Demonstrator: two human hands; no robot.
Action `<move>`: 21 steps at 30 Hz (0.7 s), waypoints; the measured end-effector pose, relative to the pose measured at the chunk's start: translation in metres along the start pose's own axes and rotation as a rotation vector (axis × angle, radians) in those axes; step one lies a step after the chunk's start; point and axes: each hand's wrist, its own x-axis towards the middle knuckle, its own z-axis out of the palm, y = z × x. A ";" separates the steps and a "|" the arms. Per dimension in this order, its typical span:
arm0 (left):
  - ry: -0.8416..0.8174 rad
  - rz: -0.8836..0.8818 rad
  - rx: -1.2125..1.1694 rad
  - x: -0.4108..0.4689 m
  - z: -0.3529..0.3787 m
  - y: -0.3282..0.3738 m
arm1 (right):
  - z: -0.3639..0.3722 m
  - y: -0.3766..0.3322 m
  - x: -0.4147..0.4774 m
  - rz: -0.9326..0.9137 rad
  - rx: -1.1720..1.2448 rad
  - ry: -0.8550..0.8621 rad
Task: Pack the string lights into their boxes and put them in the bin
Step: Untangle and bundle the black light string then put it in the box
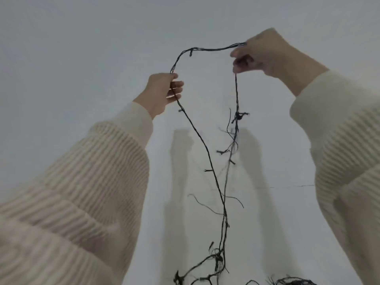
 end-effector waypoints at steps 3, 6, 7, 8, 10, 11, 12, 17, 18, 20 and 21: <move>-0.131 0.012 0.105 -0.005 0.014 0.005 | 0.005 -0.015 0.007 0.023 0.028 -0.087; -0.478 -0.035 0.096 -0.016 0.026 -0.001 | 0.025 -0.019 -0.006 0.128 -0.007 -0.278; -0.572 -0.061 0.075 -0.021 0.030 -0.006 | 0.032 -0.021 -0.010 0.153 0.064 -0.288; -0.633 -0.087 0.066 -0.027 0.035 -0.012 | 0.037 -0.022 -0.013 0.165 0.149 -0.299; -0.692 -0.168 0.046 -0.040 0.039 -0.028 | 0.040 -0.022 -0.014 0.179 0.344 -0.252; -0.704 -0.228 0.022 -0.047 0.036 -0.037 | 0.038 -0.020 -0.011 0.192 0.442 -0.191; -0.704 -0.281 0.021 -0.052 0.030 -0.047 | 0.032 -0.016 -0.009 0.205 0.533 -0.110; -0.853 -0.428 0.532 -0.063 -0.031 -0.097 | -0.016 0.037 -0.007 0.283 0.818 0.313; -0.883 -0.472 0.687 -0.062 -0.045 -0.106 | -0.025 0.052 -0.011 0.301 0.873 0.377; -0.903 -0.549 0.991 -0.060 -0.071 -0.120 | -0.045 0.086 -0.023 0.335 0.938 0.501; -0.886 -0.562 1.103 -0.060 -0.083 -0.124 | -0.055 0.104 -0.029 0.354 0.926 0.572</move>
